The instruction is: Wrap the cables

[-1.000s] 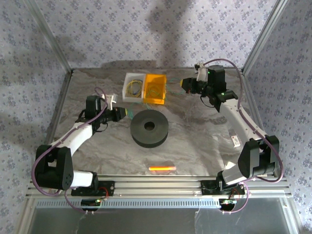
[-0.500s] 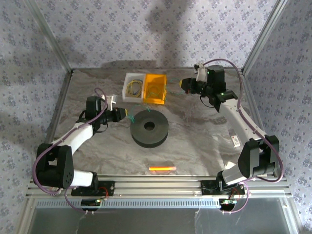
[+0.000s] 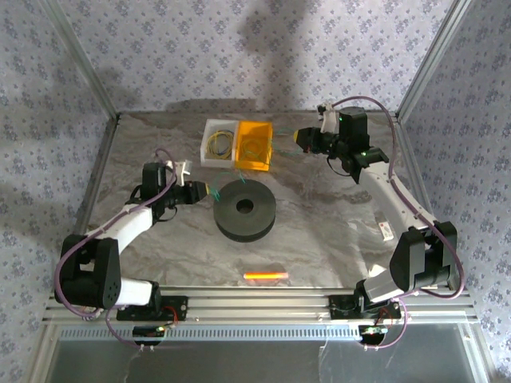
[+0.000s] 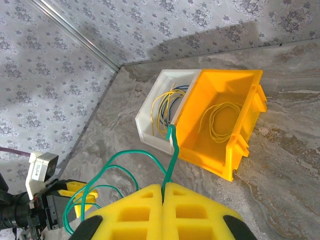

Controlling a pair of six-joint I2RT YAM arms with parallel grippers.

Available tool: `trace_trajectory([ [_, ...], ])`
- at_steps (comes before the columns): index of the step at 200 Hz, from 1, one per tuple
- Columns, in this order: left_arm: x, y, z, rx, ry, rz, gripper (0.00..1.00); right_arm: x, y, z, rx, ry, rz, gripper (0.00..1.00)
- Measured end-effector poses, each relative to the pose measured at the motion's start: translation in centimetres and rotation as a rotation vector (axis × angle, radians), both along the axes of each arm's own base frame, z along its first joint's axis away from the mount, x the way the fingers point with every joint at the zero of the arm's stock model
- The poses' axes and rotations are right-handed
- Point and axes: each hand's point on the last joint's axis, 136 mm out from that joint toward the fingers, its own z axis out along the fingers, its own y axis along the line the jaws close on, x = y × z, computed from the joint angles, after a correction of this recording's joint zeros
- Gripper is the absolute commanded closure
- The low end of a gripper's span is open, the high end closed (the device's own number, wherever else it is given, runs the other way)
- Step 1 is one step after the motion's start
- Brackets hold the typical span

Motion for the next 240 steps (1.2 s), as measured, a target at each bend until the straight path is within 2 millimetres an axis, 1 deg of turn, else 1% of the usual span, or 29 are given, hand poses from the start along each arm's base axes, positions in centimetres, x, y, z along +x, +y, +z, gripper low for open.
trace_trajectory([
  [31,-0.1,0.1,-0.2,-0.002,0.004,0.005,0.72,0.0,0.1,0.2,0.009,-0.002,0.004,1.00],
  [49,-0.1,0.1,-0.2,-0.004,0.006,0.007,0.76,0.0,0.1,0.2,0.011,-0.001,0.007,1.00],
  [69,0.0,0.1,-0.1,-0.010,0.009,0.012,0.83,-0.1,0.2,0.2,0.014,-0.001,0.010,1.00],
  [110,0.2,0.0,0.2,-0.027,0.002,0.019,1.00,-0.1,0.2,0.4,0.019,-0.002,0.009,1.00],
  [133,0.2,0.0,0.4,-0.029,-0.003,0.020,1.00,-0.1,0.3,0.4,0.021,-0.004,0.011,1.00],
  [173,0.3,0.6,1.7,-0.034,-0.039,0.035,1.00,0.0,0.2,0.3,0.020,-0.002,0.010,1.00],
  [186,0.3,1.0,2.2,-0.033,-0.049,0.050,1.00,0.1,0.0,0.3,0.017,-0.002,0.006,1.00],
  [204,0.2,2.3,2.7,-0.022,-0.050,0.092,1.00,0.4,-1.2,0.0,0.008,0.004,-0.019,1.00],
  [228,0.0,5.3,3.5,0.003,-0.036,0.189,1.00,1.4,-4.1,-0.5,-0.015,0.014,-0.084,1.00],
  [240,0.0,7.0,4.3,0.012,-0.037,0.241,1.00,1.9,-5.8,-0.8,-0.026,0.019,-0.124,1.00],
])
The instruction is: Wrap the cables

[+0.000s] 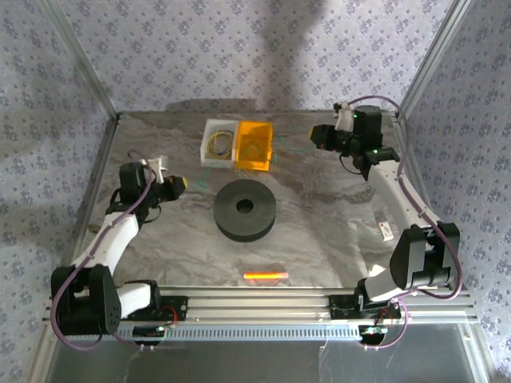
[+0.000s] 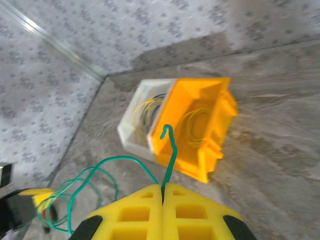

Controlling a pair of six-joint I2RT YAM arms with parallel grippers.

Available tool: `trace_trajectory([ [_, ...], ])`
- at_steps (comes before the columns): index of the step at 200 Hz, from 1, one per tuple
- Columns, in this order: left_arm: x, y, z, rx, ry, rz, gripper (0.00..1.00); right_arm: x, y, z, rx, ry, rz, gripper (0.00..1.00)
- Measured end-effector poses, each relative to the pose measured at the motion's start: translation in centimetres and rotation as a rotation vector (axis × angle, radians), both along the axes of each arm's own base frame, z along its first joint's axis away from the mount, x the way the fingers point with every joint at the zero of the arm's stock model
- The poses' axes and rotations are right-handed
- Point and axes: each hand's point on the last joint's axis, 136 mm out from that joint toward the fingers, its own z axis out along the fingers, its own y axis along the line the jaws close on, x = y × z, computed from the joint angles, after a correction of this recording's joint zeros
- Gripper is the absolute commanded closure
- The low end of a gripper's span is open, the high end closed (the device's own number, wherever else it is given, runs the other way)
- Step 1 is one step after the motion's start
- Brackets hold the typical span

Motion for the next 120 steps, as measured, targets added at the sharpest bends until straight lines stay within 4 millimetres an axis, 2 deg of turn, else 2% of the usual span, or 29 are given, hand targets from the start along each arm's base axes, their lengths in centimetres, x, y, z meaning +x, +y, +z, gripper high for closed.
trace_trajectory([
  [28,-0.3,3.3,2.7,0.007,-0.035,0.103,1.00,0.7,-3.3,-0.6,-0.024,0.014,-0.073,1.00],
  [63,-0.7,5.8,5.6,0.010,-0.057,0.184,1.00,1.0,-7.4,-2.2,-0.064,0.040,-0.181,1.00],
  [97,-1.3,9.0,6.9,0.001,-0.041,0.307,1.00,0.7,-11.8,-5.8,-0.080,0.109,-0.306,1.00],
  [120,-2.1,12.4,7.9,-0.012,-0.032,0.435,1.00,0.3,-14.8,-8.3,-0.059,0.162,-0.396,1.00],
])
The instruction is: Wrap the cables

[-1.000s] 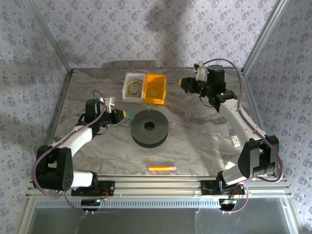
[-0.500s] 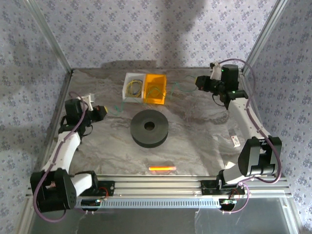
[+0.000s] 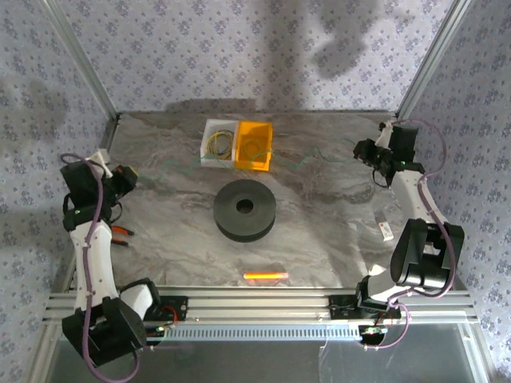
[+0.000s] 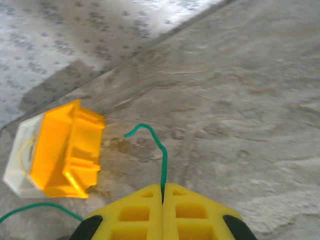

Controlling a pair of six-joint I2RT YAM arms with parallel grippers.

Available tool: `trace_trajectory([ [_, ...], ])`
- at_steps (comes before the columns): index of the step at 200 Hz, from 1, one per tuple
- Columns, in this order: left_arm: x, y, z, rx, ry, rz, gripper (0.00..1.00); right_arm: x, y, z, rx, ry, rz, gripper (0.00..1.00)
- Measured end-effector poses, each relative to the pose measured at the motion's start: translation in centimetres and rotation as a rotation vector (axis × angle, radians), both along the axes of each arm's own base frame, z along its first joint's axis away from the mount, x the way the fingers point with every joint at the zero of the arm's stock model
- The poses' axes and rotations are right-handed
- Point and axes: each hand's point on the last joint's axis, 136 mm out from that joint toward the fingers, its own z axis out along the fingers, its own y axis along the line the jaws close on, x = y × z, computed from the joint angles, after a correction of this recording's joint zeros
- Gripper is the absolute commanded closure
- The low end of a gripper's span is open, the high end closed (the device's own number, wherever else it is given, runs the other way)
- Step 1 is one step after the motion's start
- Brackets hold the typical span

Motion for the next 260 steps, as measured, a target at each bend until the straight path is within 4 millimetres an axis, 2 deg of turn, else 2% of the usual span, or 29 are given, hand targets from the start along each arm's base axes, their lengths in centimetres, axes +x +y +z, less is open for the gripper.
trace_trajectory([
  [21,-0.7,2.9,1.1,-0.016,-0.009,0.102,1.00,-0.3,-2.3,-1.6,0.029,0.026,-0.069,1.00],
  [47,-1.7,6.0,2.2,-0.039,-0.018,0.212,1.00,-0.4,-4.0,-2.8,0.068,0.040,-0.124,1.00],
  [77,-2.5,8.3,3.8,-0.051,-0.039,0.285,1.00,-0.4,-5.0,-3.0,0.108,0.035,-0.153,1.00],
  [100,-3.0,9.7,5.0,-0.051,-0.058,0.326,1.00,-0.3,-4.9,-3.0,0.126,0.027,-0.150,1.00],
  [135,-3.6,10.7,5.2,-0.054,-0.050,0.358,1.00,-0.5,-4.6,-3.3,0.142,0.026,-0.138,1.00],
  [154,-4.4,11.8,5.0,-0.066,-0.048,0.399,1.00,-0.7,-4.7,-4.0,0.157,0.031,-0.145,1.00],
  [169,-4.8,12.6,4.9,-0.076,-0.047,0.426,1.00,-1.3,-5.1,-4.9,0.187,0.043,-0.170,1.00],
  [196,-4.7,12.8,4.7,-0.098,-0.043,0.429,1.00,-2.6,-6.5,-6.7,0.242,0.066,-0.244,1.00],
  [260,-4.7,13.3,4.3,-0.124,-0.035,0.439,1.00,-5.4,-8.3,-8.7,0.384,0.029,-0.446,1.00],
])
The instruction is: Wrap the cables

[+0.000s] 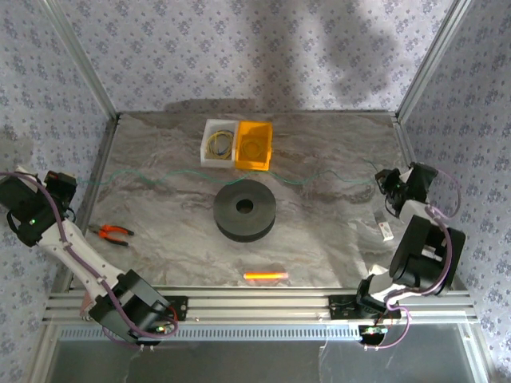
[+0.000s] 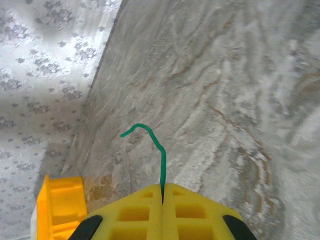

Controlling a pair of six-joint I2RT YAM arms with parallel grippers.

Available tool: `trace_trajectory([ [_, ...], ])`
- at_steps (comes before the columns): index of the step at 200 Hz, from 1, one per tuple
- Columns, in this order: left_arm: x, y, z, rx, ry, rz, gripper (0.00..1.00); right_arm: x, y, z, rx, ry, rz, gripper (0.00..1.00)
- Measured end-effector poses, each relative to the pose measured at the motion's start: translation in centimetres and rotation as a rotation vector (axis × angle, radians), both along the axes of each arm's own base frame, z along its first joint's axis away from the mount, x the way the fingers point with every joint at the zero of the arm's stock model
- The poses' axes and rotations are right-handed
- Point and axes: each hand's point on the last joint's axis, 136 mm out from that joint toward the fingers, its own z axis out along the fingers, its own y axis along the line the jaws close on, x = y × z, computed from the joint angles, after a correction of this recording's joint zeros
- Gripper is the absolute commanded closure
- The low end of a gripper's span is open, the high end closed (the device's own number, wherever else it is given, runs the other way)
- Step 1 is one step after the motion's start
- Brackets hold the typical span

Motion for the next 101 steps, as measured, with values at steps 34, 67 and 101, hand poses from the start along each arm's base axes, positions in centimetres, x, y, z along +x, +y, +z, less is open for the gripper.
trace_trajectory([
  [34,0.2,-0.2,0.3,-0.010,-0.016,-0.009,1.00,-2.3,-1.1,-2.0,0.082,0.002,-0.184,1.00],
  [67,0.3,-0.4,0.4,-0.018,-0.027,-0.020,1.00,-4.0,-2.7,-2.0,0.125,-0.035,-0.369,1.00],
  [101,0.3,-0.4,0.5,-0.016,-0.031,-0.022,1.00,-4.6,-4.2,-1.5,0.163,-0.077,-0.498,1.00],
])
